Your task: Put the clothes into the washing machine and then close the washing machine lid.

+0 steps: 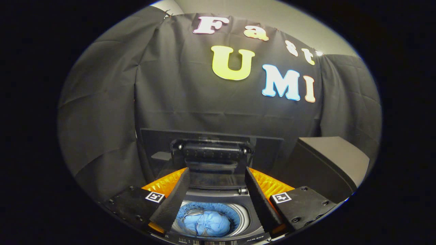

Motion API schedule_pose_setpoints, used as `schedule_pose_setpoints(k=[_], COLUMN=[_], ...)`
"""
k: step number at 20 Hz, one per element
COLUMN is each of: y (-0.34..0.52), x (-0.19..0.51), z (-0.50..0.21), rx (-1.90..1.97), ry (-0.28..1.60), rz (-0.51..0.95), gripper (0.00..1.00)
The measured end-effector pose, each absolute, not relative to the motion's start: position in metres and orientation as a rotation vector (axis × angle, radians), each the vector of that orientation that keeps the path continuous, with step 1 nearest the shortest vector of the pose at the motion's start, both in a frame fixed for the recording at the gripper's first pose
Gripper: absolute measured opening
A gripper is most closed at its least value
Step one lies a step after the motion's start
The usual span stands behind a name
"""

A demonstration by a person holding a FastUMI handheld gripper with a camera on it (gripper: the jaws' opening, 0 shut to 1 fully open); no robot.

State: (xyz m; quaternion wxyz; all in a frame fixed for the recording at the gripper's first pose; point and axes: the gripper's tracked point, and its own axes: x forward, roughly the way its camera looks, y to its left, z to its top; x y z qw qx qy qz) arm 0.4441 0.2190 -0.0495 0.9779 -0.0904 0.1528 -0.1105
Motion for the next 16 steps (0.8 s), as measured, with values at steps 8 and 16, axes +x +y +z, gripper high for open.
schedule_pose_setpoints(k=[8, 16], y=[0.215, 0.202], x=[0.489, 0.535], z=[-0.019, -0.01], rx=[-0.174, -0.169], ry=[0.262, 0.265], rz=[-0.224, -0.233], gripper=[0.98, 0.98])
